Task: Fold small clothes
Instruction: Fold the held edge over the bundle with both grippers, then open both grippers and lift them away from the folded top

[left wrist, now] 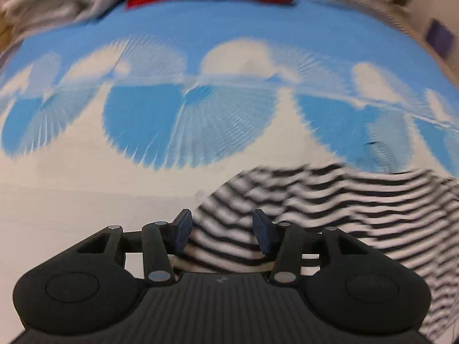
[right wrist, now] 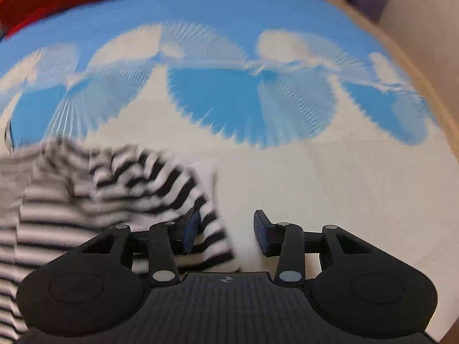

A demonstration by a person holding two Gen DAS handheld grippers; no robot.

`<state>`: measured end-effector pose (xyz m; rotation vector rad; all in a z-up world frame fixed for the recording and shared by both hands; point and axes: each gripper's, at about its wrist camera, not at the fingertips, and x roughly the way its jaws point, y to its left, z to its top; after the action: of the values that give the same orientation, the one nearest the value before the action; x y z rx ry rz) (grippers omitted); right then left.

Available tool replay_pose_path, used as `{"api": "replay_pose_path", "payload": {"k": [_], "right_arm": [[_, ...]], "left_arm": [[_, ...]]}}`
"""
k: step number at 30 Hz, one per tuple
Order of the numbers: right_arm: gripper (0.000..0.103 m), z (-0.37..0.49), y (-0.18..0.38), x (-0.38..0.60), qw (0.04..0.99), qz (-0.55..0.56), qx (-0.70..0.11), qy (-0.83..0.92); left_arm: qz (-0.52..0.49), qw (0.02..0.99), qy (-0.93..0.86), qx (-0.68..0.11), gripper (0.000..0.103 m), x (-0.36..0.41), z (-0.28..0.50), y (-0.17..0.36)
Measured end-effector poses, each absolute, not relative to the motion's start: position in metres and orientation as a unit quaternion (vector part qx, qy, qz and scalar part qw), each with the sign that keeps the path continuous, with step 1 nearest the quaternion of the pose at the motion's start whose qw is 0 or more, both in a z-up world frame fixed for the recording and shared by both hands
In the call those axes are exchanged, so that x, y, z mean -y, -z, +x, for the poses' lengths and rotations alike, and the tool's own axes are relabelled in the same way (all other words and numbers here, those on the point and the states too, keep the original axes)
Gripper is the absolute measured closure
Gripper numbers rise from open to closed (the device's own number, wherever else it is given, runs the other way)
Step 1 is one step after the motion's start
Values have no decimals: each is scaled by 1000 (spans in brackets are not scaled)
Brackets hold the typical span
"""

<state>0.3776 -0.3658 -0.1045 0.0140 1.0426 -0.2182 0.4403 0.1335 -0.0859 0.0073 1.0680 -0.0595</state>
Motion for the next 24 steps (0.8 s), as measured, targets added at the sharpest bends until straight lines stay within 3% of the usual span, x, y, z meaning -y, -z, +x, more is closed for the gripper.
{"api": "replay_pose_path", "payload": {"k": [6, 9, 11, 13, 15, 20, 22, 24], "right_arm": [[58, 352, 57, 355, 907, 16, -418, 40], [52, 340, 56, 348, 894, 20, -444, -49], [44, 334, 72, 344, 863, 5, -497, -88], [46, 323, 102, 337, 820, -89, -559, -87], [47, 309, 114, 338, 803, -173, -565, -78], [47, 294, 105, 373, 807, -89, -576, -92], [47, 275, 123, 368, 780, -139, -604, -87], [46, 259, 134, 358, 771, -201, -595, -101]], "left_arm": [[56, 826, 226, -513, 49, -87, 403, 82], [120, 787, 266, -543, 49, -67, 385, 117], [160, 784, 253, -544, 44, -64, 378, 135], [149, 786, 233, -552, 44, -63, 380, 126], [148, 797, 213, -545, 50, -63, 379, 109], [127, 781, 261, -553, 50, -75, 364, 99], [189, 753, 243, -582, 48, -75, 352, 129], [180, 763, 234, -575, 46, -77, 346, 131]]}}
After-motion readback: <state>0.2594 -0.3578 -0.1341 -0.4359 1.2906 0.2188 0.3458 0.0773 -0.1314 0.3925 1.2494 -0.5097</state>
